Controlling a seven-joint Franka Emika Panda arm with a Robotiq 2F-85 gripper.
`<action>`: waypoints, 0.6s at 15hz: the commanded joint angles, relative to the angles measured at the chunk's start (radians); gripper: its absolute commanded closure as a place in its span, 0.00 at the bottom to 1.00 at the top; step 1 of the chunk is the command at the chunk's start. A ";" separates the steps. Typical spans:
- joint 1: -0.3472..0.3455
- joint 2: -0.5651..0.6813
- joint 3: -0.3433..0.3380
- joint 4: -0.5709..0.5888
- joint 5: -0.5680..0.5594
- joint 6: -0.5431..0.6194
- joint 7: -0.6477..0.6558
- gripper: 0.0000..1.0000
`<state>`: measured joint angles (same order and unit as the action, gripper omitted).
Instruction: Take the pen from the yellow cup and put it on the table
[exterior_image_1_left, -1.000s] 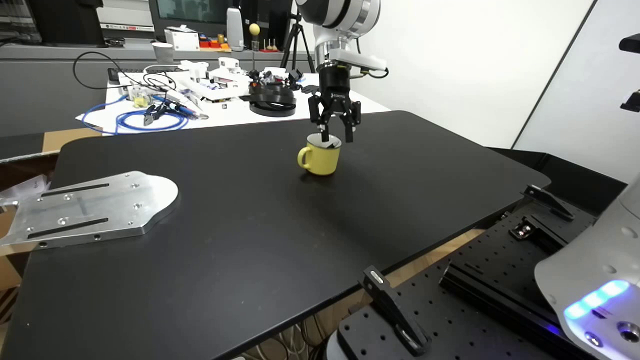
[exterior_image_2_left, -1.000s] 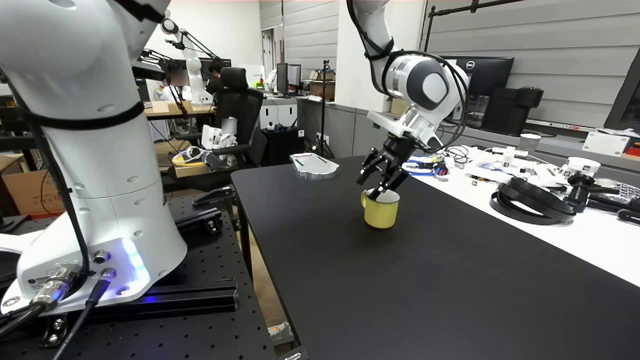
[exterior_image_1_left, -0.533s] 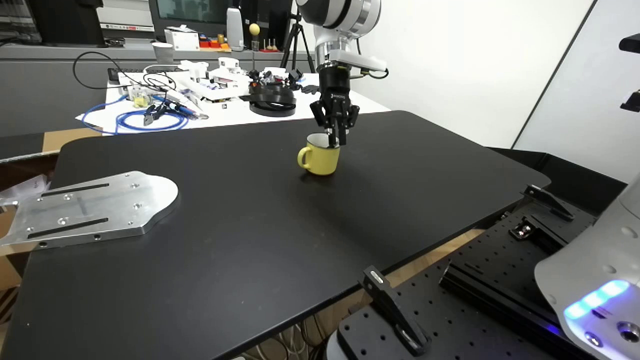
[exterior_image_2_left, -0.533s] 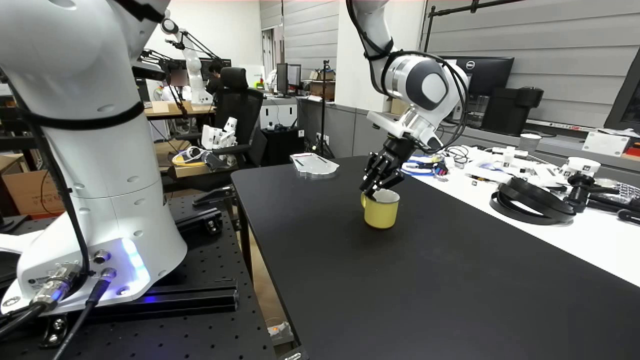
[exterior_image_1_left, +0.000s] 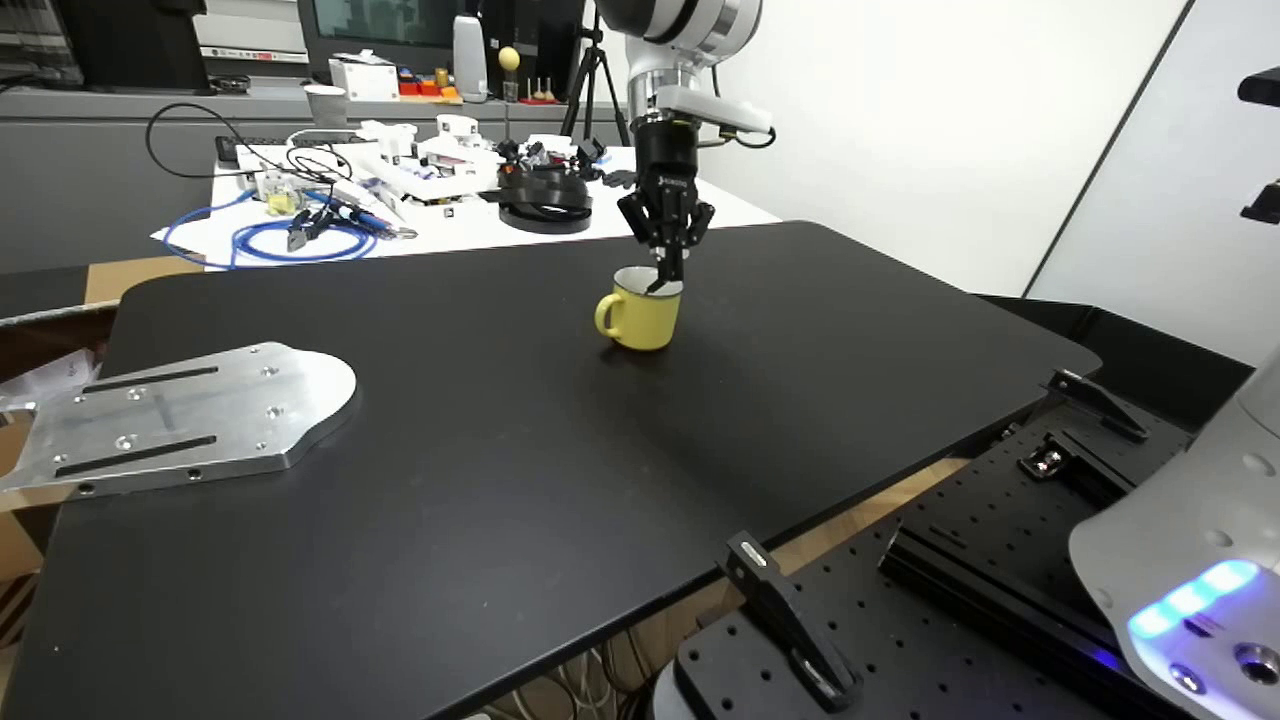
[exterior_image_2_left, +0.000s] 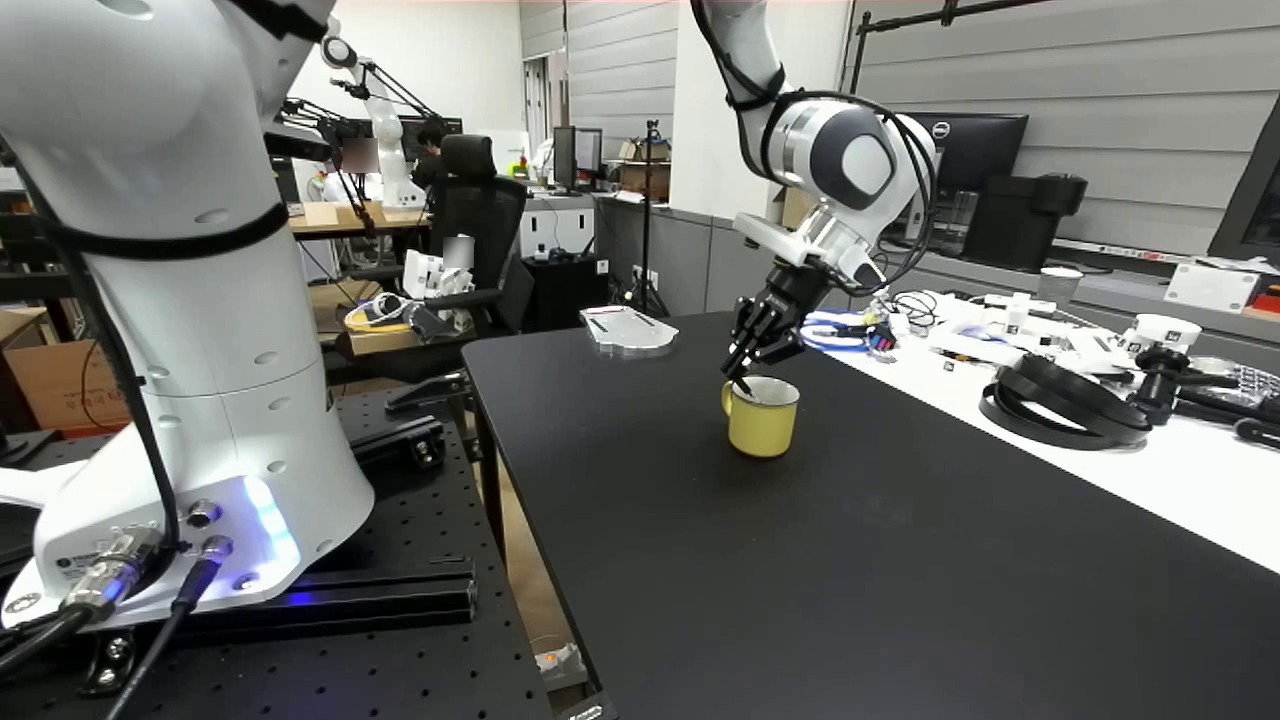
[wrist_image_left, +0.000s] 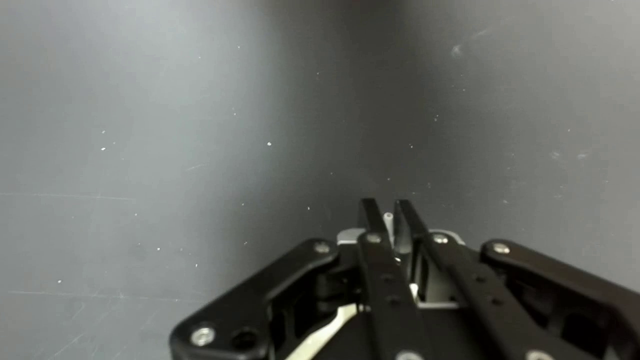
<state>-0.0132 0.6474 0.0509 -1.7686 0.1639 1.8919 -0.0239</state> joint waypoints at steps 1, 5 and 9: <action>-0.008 -0.083 0.013 -0.002 0.039 -0.080 -0.003 0.97; -0.018 -0.151 0.016 0.053 0.097 -0.237 -0.009 0.97; -0.006 -0.225 0.015 0.083 0.127 -0.328 -0.030 0.97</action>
<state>-0.0191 0.4717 0.0597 -1.7010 0.2669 1.6134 -0.0359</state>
